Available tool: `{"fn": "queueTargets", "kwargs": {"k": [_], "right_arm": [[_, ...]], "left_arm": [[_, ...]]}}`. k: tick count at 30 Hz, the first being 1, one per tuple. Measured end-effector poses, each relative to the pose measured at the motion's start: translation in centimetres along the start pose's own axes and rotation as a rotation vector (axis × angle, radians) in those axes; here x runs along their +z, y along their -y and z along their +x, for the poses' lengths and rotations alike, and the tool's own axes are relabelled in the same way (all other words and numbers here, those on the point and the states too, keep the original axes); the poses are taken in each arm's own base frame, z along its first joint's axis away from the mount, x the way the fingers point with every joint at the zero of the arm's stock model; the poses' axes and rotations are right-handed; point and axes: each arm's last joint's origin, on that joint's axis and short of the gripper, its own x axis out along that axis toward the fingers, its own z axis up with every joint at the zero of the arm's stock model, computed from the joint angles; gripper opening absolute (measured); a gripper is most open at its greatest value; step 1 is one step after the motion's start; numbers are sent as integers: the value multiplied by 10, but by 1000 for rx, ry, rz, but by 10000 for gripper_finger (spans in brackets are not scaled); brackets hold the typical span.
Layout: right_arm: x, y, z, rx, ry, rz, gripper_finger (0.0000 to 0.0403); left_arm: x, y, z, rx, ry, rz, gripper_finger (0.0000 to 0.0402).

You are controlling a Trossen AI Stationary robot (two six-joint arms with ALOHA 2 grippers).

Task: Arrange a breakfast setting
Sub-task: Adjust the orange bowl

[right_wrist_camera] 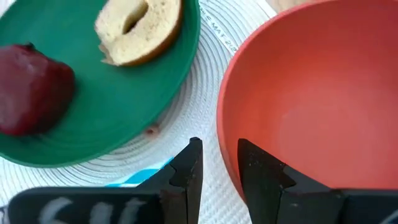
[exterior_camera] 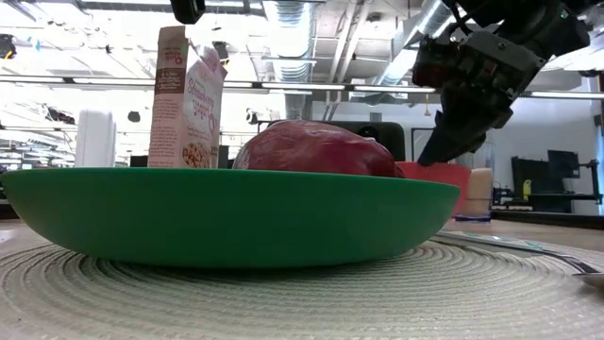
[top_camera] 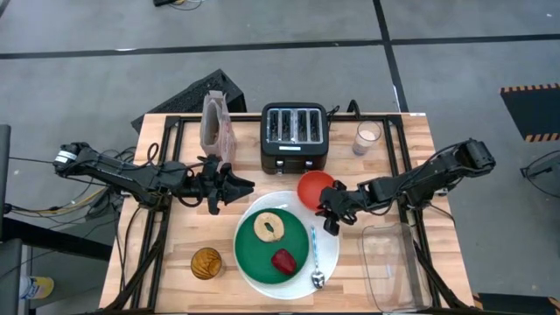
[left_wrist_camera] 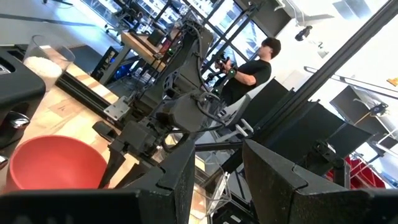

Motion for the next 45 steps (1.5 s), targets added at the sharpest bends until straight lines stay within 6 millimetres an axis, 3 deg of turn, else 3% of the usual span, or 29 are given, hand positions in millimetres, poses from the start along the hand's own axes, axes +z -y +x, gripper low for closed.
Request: {"fn": "queueTargets", "kwargs": {"k": [7,17,23,29,35,45], "right_arm": [[0,6,1,-31,-27,12,113],[1,4,-2,-6,-24,28,12],[8,-9,-9,25,-32,58,34],[17,-28,-16,78,-11,31,18],[12,-34,-17,84,-26,65,21],[-1,-50,18,71,-76,78,23]], "left_arm": [[0,0,0,0,0,14,121],[0,0,0,1,0,14,121],[0,0,0,1,0,22,121],[0,0,0,1,0,22,121],[0,0,0,1,-1,22,121],[-2,-1,0,7,-23,24,121]]}}
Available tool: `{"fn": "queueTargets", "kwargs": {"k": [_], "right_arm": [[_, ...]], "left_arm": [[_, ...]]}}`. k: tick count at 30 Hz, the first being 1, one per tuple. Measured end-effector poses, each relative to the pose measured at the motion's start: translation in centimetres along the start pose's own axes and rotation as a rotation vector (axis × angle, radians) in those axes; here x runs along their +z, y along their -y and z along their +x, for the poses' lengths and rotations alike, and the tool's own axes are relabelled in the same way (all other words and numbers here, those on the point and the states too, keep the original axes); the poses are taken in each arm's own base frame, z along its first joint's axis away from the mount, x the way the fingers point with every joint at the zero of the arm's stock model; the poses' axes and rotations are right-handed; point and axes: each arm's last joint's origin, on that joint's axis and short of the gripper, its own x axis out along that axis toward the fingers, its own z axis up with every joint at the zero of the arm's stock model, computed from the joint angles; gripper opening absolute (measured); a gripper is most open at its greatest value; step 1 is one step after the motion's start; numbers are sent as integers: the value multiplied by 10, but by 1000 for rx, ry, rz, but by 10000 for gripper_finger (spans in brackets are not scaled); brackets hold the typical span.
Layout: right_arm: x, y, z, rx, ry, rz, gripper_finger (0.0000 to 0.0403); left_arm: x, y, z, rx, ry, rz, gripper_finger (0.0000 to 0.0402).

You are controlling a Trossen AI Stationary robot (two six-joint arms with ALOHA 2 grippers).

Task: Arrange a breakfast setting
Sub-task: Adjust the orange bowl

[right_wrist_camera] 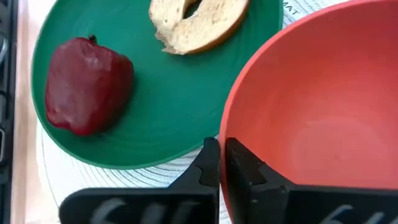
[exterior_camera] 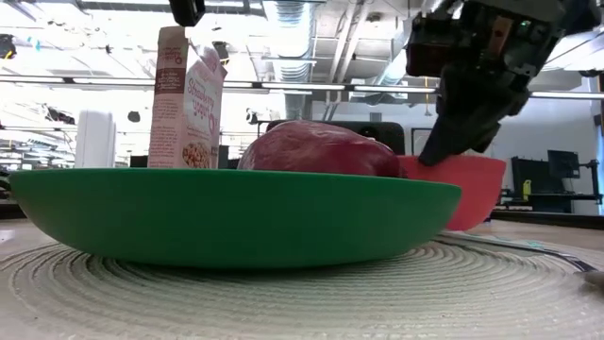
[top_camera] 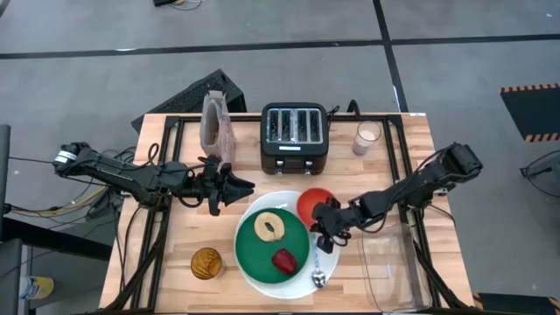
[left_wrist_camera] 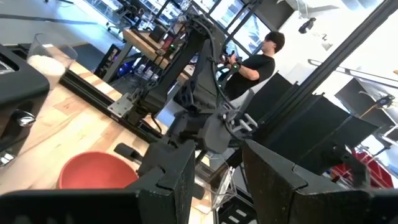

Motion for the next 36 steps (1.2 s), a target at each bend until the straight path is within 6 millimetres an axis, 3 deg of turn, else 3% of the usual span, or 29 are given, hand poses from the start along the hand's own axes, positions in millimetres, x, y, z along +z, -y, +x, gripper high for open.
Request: {"fn": "queueTargets", "kwargs": {"k": [7,28,36], "right_arm": [[9,-14,7,3,-11,-43,26],[13,-11,9,22,-45,26,49],[14,-10,9,49,-70,46,87]], "left_arm": [[0,0,0,-4,-6,-2,121],[0,0,0,-3,-8,-4,121],[0,0,0,-3,-8,-4,121]]}}
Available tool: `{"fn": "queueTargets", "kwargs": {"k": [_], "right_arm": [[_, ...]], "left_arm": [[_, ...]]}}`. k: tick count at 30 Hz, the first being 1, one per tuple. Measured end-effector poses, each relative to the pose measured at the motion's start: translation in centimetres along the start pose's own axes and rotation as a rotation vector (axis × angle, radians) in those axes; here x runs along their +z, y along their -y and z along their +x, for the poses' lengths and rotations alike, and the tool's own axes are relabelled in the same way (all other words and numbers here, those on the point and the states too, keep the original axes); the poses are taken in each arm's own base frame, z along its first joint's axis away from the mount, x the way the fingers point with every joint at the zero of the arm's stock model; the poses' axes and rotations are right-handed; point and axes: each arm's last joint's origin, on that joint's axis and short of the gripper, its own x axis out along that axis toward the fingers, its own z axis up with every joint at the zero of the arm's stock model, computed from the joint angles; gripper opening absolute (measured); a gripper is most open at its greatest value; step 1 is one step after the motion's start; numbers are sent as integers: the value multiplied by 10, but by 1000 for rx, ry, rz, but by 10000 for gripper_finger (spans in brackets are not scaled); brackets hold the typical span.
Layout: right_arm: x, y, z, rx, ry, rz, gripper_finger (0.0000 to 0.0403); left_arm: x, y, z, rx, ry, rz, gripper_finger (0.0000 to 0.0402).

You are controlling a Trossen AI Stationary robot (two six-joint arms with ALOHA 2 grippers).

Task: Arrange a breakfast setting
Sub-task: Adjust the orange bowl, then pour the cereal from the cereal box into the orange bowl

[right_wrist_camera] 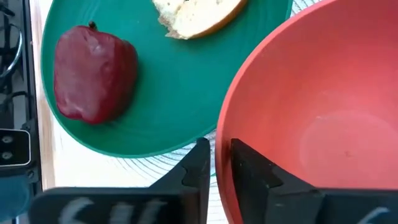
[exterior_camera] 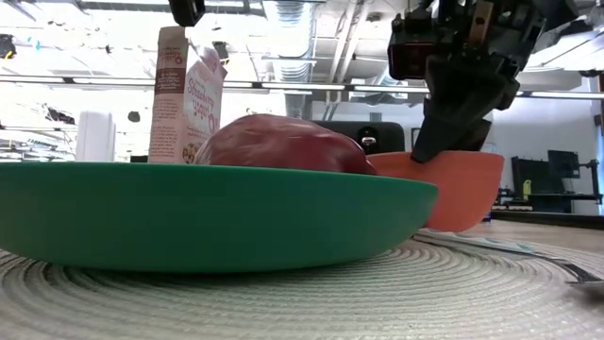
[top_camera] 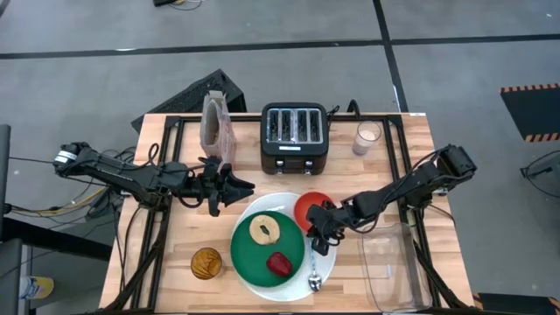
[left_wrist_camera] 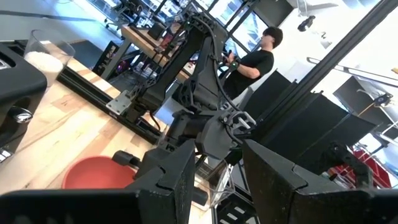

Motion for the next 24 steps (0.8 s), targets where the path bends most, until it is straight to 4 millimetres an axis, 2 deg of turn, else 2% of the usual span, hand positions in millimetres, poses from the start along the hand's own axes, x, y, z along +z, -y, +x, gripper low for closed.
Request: {"fn": "queueTargets", "kwargs": {"k": [7,14,19,24], "right_arm": [[3,-2,-2,26,29,5,117],[6,-3,-3,42,53,11,123],[13,-3,-15,64,90,11,123],[22,1,-37,78,135,25,123]], "left_arm": [[0,0,0,0,0,20,121],[0,0,0,1,1,23,121],[0,0,0,1,1,23,121],[0,0,0,3,3,23,121]]}}
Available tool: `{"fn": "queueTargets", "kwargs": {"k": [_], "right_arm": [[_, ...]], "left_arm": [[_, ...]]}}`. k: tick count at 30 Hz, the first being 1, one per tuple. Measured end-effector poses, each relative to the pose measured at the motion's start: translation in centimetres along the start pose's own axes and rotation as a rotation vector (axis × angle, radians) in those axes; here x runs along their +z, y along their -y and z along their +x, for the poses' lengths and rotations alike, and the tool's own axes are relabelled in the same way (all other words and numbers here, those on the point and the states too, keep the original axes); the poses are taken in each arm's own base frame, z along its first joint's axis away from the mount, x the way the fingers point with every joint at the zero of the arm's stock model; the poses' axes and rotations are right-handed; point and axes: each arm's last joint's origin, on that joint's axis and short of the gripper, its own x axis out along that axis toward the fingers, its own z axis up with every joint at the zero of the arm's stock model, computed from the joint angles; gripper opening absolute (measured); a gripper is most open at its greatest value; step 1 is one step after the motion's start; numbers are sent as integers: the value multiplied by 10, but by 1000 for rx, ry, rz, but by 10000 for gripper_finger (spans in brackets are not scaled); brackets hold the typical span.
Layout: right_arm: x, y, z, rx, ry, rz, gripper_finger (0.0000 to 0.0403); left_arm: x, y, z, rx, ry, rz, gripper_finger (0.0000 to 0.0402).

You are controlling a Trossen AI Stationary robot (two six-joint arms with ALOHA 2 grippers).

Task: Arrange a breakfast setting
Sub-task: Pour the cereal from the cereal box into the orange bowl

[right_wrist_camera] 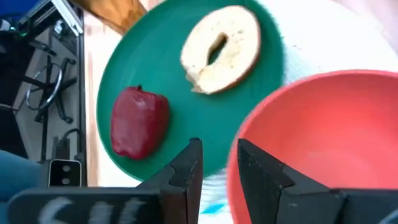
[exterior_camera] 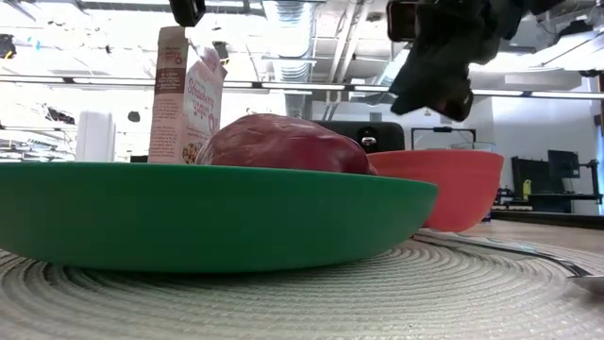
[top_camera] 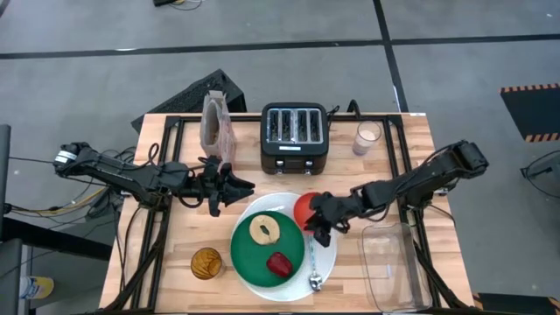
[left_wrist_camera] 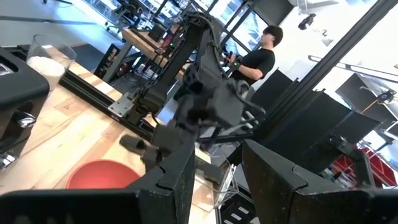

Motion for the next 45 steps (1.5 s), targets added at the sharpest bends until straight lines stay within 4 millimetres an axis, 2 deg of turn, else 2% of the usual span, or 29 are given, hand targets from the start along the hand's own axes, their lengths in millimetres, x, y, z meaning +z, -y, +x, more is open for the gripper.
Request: {"fn": "queueTargets", "kwargs": {"k": [6,14,19,24,27,31,37,45], "right_arm": [[16,7,-35,10,66,-16,123],[29,10,-110,84,269,-227,123],[17,27,-148,113,437,-271,123],[-4,42,-170,198,616,-292,123],[-17,51,-175,236,700,-319,123],[-36,66,-173,261,762,-330,123],[-68,91,-152,328,835,-266,123],[-92,109,-137,373,893,-240,123]], "left_arm": [[1,-1,0,3,3,15,121],[3,-2,-1,-41,-25,78,121],[10,2,-9,-71,4,128,121],[22,8,-26,-87,62,168,121],[29,10,-37,-88,96,195,121],[36,12,-53,-92,107,212,121],[38,8,-73,-35,79,211,121],[39,6,-81,7,77,209,121]]}}
